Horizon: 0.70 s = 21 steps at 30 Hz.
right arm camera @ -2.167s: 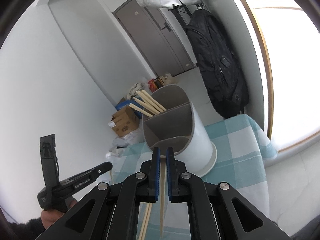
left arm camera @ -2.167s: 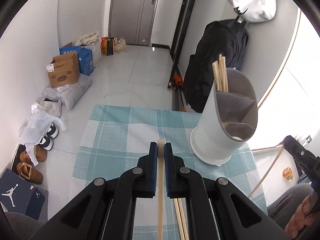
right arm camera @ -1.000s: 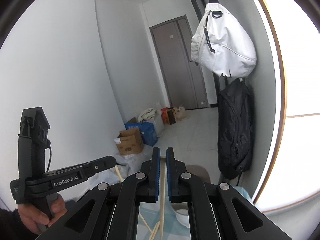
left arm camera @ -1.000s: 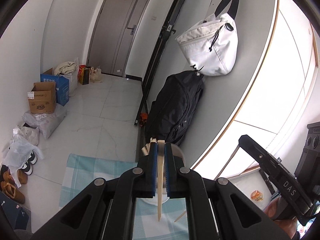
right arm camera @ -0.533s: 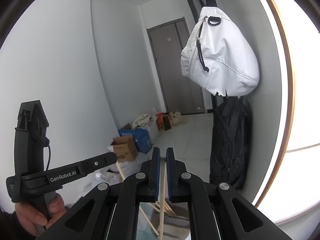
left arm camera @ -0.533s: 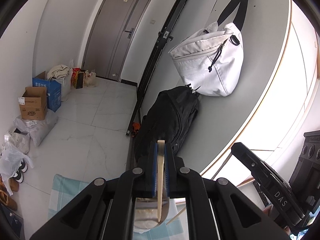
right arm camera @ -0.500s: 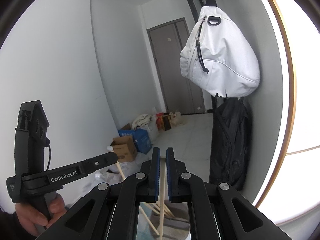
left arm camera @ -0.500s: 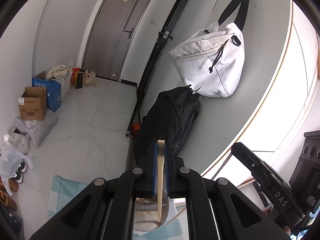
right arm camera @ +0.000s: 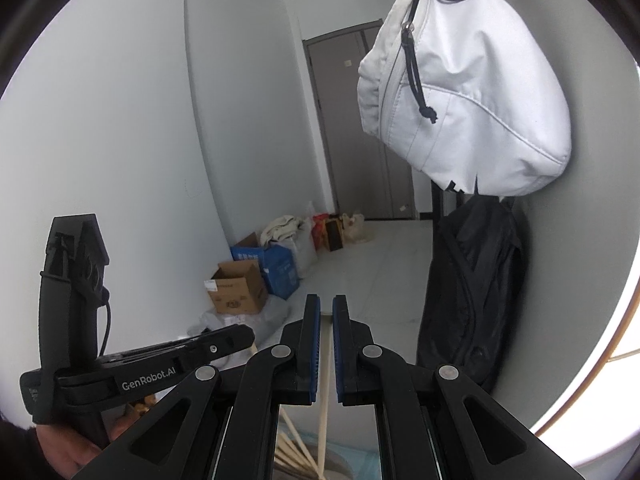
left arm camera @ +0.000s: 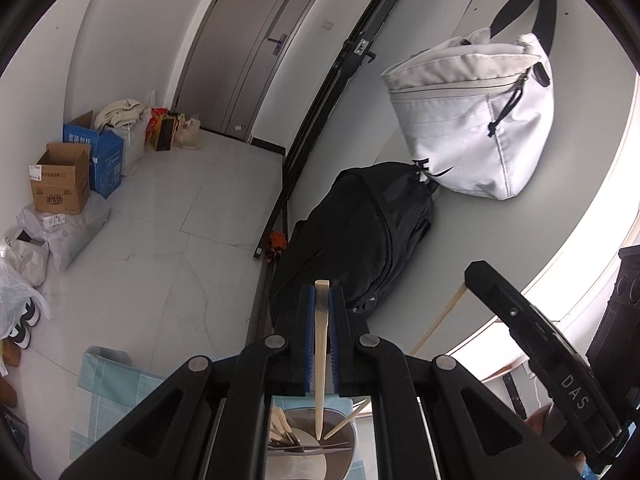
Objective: Organize utensils
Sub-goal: 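Lift both held chopsticks and carry them over the white holder, then open both tools to drop the chopsticks into the holder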
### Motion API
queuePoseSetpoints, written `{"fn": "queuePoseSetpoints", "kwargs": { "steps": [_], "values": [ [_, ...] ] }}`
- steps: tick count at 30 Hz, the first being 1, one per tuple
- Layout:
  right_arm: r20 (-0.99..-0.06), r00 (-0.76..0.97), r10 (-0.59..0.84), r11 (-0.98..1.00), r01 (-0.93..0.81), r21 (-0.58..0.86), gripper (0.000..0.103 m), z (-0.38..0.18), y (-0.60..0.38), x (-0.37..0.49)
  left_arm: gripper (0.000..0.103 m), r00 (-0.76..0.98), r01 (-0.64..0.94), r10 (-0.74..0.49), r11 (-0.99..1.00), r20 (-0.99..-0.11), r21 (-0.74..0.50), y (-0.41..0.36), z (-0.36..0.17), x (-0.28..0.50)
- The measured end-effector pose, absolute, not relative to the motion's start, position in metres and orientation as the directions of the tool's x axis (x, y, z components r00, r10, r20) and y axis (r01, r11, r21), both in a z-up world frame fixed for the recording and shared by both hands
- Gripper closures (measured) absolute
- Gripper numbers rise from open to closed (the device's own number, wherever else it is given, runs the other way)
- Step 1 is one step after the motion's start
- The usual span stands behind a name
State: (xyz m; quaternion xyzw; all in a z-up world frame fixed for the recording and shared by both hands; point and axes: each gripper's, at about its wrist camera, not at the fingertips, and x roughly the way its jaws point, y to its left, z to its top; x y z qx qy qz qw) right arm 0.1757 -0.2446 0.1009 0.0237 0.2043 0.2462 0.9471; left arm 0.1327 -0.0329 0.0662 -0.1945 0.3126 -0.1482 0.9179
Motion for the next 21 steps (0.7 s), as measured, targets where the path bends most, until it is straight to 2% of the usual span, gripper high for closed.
{"fn": "queuePoseSetpoints", "kwargs": {
  "steps": [12,21],
  "values": [
    [-0.452,0.751,0.482,0.851,-0.523,0.038,0.098,0.062,-0.212,0.181,0.1,0.723,0.166,-0.429,0.869,-0.542,-0.466,-0.031,0.043,0.141],
    [-0.515,0.66,0.547,0.823,-0.536,0.187,0.096,0.036,-0.218,0.192,0.1,0.621,0.195,-0.52,0.827,-0.586,-0.527,-0.028,0.026,0.147]
  ]
}}
